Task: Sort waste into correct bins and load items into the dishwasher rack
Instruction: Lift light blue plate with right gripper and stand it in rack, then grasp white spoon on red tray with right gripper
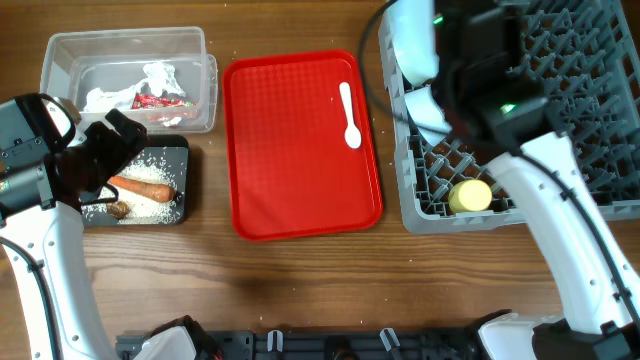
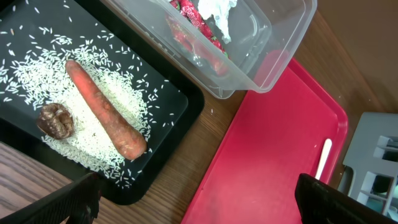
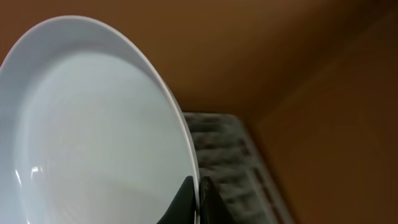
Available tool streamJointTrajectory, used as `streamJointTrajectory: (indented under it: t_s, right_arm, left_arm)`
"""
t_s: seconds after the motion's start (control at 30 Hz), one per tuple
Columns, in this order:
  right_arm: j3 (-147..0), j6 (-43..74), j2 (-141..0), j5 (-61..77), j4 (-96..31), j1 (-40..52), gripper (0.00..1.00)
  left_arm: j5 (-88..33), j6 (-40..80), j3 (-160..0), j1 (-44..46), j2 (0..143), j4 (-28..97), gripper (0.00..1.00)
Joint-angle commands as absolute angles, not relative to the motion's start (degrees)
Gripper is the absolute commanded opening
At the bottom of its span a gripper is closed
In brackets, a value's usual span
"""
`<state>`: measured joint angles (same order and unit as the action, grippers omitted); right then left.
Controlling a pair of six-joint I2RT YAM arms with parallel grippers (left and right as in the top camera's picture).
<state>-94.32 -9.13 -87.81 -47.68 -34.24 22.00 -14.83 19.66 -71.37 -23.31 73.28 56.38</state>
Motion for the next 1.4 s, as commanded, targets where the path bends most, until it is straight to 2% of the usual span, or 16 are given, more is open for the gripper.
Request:
streamJointTrajectory:
  t_s: [0.0,0.17,0.53,0.57,0.6,0.63,0.77,0.83,1.0,1.03,1.1,1.27,1.37]
  right_arm:
    - [-94.8,-22.9,-89.6,-54.0,-31.7,15.0,0.04]
    - [-94.8,-26.1,-94.4,-49.7,-30.2,8.3,0.04]
    - [-94.7,-26.9,-109.9,-46.8,-27.2,7.8,0.04]
    - [-94.7,-26.9,-110.4,-46.8,-27.2,7.8,0.14]
    - [-94.4,-26.6,-110.7,-46.0,-27.0,7.8,0.73]
    - [-94.4,-24.8,-110.7,-45.7,-27.0,7.8,1.00]
    - [-94.5,-13.2,-106.8,-46.0,-27.9,8.3,1.00]
    - [-94.6,-10.5,-101.7,-41.7,-31.2,10.0,1.00]
    - [-94.4,2.7,-87.9,9.4,-43.1,16.3,1.00]
    - [-94.1,5.2,-87.7,17.1,-42.5,16.6,1.00]
    - [-93.1,6.5,-88.8,24.1,-39.9,18.0,1.00]
    - [-92.5,13.9,-99.3,12.6,-41.3,25.0,0.99]
    - [-92.5,17.2,-107.2,7.3,-40.9,27.3,0.92]
  left_arm:
    - [-14.9,20.1,-72.0,-23.6,73.3,56.3,1.00]
    - [-14.9,20.1,-72.0,-23.6,73.3,56.3,1.00]
    - [-14.9,20.1,-72.0,-23.6,73.3,56.3,1.00]
    - [-14.9,20.1,-72.0,-23.6,73.3,56.3,1.00]
    - [-14.9,20.1,-72.0,-23.6,73.3,56.3,1.00]
    - [-14.9,20.1,-72.0,-23.6,73.3,56.3,1.00]
    - [-14.9,20.1,-72.0,-23.6,73.3,56.3,1.00]
    - [-14.9,20.1,-72.0,-23.6,73.3,56.3,1.00]
    - [-14.9,20.1,-72.0,-23.6,73.3,56.3,1.00]
    - [-14.9,20.1,-72.0,-23.6,73.3,56.3,1.00]
    - [-14.9,20.1,-72.0,-23.6,73.3,56.3,1.00]
    - [-14.9,20.1,-72.0,-23.6,73.3,56.3,1.00]
    - [-14.9,20.1,-72.0,-23.6,73.3,56.3,1.00]
